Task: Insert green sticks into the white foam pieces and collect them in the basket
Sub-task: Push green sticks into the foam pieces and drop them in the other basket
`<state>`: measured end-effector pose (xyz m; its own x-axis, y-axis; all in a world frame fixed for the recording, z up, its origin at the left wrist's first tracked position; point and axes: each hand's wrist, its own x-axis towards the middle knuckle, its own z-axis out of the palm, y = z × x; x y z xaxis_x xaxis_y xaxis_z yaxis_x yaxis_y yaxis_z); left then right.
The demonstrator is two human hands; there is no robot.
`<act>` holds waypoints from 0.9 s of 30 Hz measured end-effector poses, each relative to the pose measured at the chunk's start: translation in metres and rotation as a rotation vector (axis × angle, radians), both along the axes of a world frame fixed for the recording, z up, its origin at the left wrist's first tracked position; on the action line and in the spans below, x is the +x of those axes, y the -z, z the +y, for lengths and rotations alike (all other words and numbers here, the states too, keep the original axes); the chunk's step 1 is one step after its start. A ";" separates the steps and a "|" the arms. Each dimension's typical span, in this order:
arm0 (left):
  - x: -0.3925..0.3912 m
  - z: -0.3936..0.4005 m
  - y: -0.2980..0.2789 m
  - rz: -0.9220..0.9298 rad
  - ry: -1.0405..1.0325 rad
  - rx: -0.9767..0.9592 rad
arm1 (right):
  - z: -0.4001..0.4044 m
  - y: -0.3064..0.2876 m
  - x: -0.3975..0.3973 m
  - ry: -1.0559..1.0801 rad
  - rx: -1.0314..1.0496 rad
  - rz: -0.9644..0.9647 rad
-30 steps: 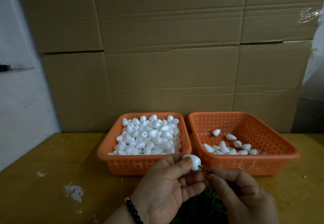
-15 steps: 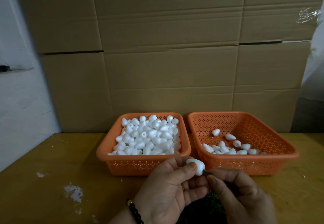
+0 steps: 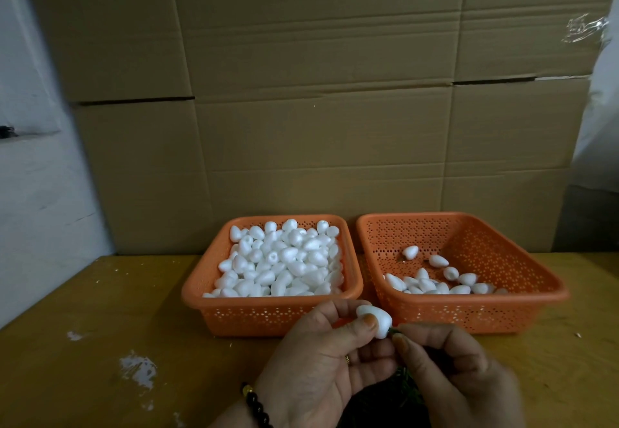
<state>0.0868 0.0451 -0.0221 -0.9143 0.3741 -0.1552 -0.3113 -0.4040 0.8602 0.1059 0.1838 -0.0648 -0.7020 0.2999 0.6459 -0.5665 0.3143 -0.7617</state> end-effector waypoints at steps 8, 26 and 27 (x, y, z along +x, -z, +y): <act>0.000 -0.001 -0.005 -0.018 0.006 0.086 | 0.001 0.005 -0.002 0.001 0.012 -0.087; -0.015 -0.019 -0.006 0.014 0.083 0.451 | -0.001 -0.006 0.012 -0.024 0.623 0.126; -0.015 -0.019 -0.006 0.023 0.094 0.451 | -0.006 -0.004 0.012 -0.063 0.705 0.136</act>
